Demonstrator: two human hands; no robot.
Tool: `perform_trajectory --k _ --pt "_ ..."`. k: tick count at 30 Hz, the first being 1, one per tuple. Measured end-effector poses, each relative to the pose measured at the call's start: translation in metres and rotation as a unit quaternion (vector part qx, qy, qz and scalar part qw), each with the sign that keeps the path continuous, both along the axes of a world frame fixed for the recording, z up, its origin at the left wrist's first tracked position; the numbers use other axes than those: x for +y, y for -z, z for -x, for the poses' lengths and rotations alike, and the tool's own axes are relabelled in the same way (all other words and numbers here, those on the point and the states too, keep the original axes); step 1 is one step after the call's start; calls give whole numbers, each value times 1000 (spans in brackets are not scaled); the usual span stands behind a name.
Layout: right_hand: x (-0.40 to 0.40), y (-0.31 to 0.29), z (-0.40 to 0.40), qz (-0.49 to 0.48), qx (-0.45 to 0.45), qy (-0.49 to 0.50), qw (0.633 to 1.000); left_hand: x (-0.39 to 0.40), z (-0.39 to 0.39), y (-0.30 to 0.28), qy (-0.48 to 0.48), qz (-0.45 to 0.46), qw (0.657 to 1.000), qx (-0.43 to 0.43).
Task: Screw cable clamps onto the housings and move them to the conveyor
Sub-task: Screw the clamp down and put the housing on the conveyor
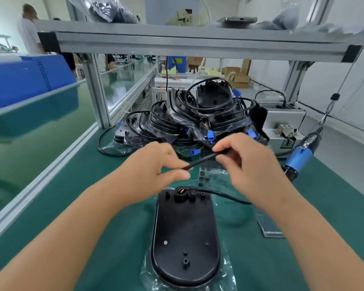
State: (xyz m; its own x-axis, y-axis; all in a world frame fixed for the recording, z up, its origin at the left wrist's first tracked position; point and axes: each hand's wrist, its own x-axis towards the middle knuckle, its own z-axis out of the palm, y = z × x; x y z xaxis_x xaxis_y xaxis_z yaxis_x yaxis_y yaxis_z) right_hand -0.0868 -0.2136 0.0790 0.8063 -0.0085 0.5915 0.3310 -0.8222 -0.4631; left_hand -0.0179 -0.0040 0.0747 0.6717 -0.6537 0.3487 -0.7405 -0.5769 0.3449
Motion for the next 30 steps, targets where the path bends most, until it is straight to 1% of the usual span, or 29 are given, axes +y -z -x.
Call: perform_trajectory --k 2,4,6,8,9,11,13,14,15,16,18,21,24,26,27,28,29,30 --pt "12 8 1 2 17 -54 998 16 9 3 -17 -49 998 19" --pt "22 20 8 24 29 -97 995 29 24 14 -49 -65 996 49" --pt "26 35 21 47 45 -118 991 39 45 30 -92 -46 992 71" --pt "25 48 37 57 65 -121 989 44 69 45 -128 6 986 108" --pt "23 54 44 59 68 -108 990 42 80 50 -147 36 980 127" --pt "18 63 52 52 43 -43 997 37 97 57 -205 99 961 156" --pt "12 67 55 31 6 59 998 27 104 58 -267 145 935 182" --pt "10 66 55 19 7 110 994 22 106 58 -285 157 927 187" --pt "9 64 55 9 28 147 989 18 106 58 -299 166 920 190" --pt "9 63 55 -1 68 166 984 15 105 58 -311 169 916 189" --pt "11 65 55 -20 140 165 976 9 105 60 -332 154 914 174" --pt "18 68 54 -33 198 132 971 4 102 66 -336 151 915 164" --pt "24 69 54 -22 225 90 970 3 96 74 -334 171 900 222" --pt "27 70 54 -31 242 72 967 1 93 74 -331 150 894 263" --pt "28 71 55 -43 246 64 966 0 92 71 -315 155 892 284" --pt "29 71 55 -57 247 55 966 1 90 70 -296 190 881 318" --pt "32 72 55 -70 241 45 967 1 90 69 -271 243 859 360" --pt "34 72 55 -77 231 39 969 2 88 68 -246 298 830 403"
